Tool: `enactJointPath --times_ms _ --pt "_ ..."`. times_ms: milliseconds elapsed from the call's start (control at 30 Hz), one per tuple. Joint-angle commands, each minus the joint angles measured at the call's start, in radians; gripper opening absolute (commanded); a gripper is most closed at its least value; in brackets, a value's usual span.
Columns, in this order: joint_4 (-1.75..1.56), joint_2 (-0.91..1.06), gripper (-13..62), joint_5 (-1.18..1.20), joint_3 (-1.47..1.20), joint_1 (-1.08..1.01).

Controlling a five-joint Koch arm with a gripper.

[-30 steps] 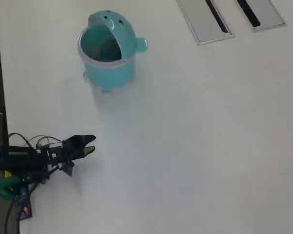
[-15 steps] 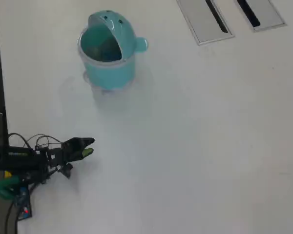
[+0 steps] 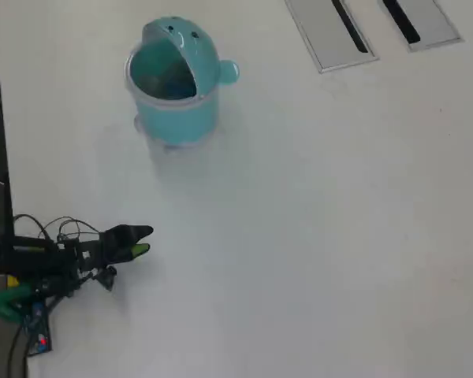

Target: Grasp RGB lego blocks and put them in the bin one by one.

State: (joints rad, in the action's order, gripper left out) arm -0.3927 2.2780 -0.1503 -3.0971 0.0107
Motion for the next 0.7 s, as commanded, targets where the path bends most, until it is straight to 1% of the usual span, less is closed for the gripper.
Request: enactJointPath --times_ms 0,100,667 --pt "0.017 0.009 34.7 -0.003 -0.074 -0.002" --pt "0.064 0.009 34.7 -0.002 -0.074 -0.008" --pt "0.086 0.009 34.6 0.005 -0.074 0.000"
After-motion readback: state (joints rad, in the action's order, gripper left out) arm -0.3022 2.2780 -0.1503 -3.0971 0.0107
